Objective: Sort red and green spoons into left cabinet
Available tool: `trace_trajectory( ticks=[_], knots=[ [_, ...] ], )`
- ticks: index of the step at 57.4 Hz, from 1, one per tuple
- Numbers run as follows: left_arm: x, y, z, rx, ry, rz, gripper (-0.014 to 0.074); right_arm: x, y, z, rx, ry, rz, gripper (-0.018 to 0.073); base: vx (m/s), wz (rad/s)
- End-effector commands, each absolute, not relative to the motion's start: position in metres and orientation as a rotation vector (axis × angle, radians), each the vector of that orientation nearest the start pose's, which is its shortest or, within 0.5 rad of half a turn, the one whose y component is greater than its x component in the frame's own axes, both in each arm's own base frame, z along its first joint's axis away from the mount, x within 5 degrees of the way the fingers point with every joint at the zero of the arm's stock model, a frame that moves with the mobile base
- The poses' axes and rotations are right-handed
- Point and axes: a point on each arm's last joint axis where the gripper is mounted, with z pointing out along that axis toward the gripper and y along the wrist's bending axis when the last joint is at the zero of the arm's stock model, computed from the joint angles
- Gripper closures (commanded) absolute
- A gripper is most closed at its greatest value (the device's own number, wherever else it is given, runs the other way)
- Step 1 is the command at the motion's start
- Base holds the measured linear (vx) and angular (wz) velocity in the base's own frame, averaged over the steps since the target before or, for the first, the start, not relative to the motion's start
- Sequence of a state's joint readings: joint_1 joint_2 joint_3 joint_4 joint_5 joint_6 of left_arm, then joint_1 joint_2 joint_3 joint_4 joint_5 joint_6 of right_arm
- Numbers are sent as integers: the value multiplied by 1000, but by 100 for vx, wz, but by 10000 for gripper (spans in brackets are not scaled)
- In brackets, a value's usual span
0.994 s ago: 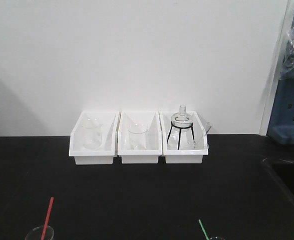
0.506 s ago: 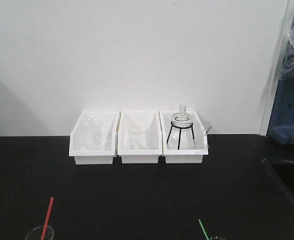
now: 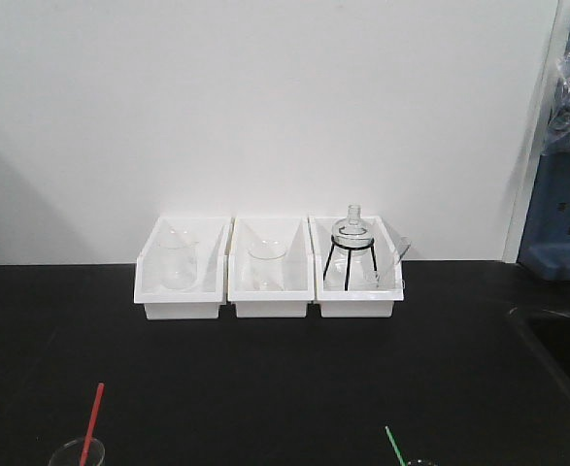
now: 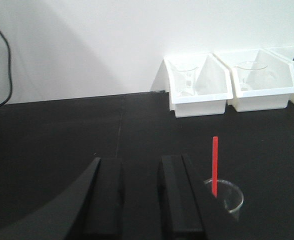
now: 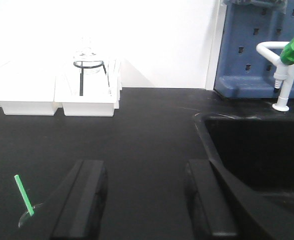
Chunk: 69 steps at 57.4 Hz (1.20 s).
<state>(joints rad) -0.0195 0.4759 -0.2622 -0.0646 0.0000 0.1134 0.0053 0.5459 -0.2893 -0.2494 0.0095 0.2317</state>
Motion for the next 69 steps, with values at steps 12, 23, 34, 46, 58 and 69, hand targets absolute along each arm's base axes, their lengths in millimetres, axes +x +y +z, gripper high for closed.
trace_trajectory(
  ticks=[12, 23, 34, 46, 58, 69],
  knots=[
    [169, -24, 303, 146, 1588, -66, 192, 141, 2, 269, -42, 1754, 1, 130, 0, 0],
    [218, -50, 296, 186, 1648, -149, 177, 152, 2, 258, -42, 1827, 3, 130, 0, 0],
    [265, -68, 274, 221, 1726, -159, 177, 155, 2, 254, -43, 1852, 4, 130, 0, 0],
    [305, -79, 241, 232, 1809, -148, 177, 155, 2, 254, -43, 1853, 4, 130, 0, 0],
    [324, -84, 222, 236, 1835, -142, 177, 155, 2, 254, -43, 1853, 4, 130, 0, 0],
    [329, -85, 206, 243, 1881, -137, 177, 156, 2, 254, -51, 1854, -2, 130, 0, 0]
  ],
)
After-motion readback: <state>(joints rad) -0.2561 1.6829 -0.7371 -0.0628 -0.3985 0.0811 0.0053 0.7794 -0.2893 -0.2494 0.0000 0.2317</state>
